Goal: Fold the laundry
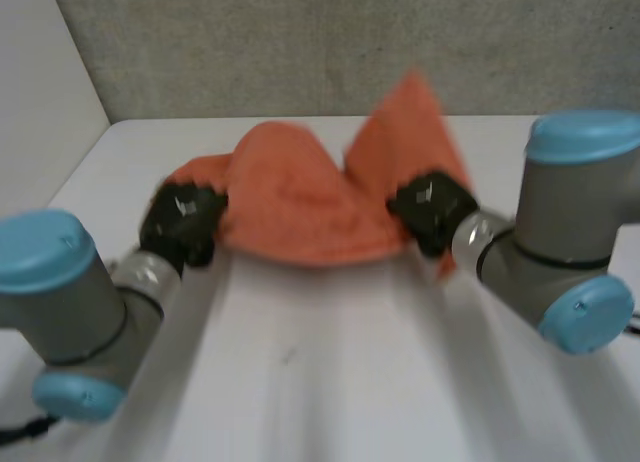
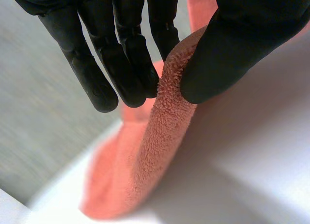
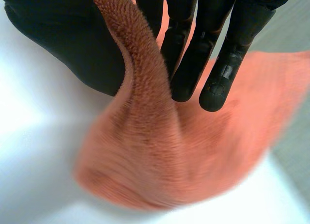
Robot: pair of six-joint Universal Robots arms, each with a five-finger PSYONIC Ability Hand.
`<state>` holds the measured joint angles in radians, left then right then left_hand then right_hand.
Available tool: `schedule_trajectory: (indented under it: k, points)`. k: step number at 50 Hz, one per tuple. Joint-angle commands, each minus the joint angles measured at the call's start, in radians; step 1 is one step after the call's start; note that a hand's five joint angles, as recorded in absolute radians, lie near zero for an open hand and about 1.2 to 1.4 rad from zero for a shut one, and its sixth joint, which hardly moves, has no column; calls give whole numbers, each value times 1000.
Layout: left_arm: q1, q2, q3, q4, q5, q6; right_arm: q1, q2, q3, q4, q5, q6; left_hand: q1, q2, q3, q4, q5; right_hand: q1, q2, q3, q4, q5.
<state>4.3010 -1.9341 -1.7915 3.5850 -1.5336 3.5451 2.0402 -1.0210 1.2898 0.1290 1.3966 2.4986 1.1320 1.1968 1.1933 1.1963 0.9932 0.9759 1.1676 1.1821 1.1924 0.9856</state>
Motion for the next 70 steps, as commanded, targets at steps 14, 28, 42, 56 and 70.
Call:
schedule_trajectory:
  k: [14, 28, 42, 56, 70]
  points:
    - [-66, 161, -2, -353, 30, 21, -63, -41, 149, -98, 16, 166, -539, -604, -601, -604, -575, 420, 229, 214, 204, 236]
    - [147, -34, 276, -365, 300, 247, -61, -36, 195, -146, 16, 160, -678, -743, -739, -742, -714, 420, 229, 214, 204, 236]
    - [212, -342, 516, -387, 417, 406, -54, -30, 207, -146, 12, 157, -672, -737, -733, -736, -708, 420, 229, 214, 204, 236]
    - [212, -476, 702, -589, 515, 466, -52, -24, 221, -147, 12, 141, -622, -687, -683, -686, -658, 420, 229, 214, 204, 236]
    - [212, -500, 773, -614, 435, 468, -49, -24, 226, -147, 10, 140, -507, -572, -569, -572, -543, 420, 229, 214, 204, 236]
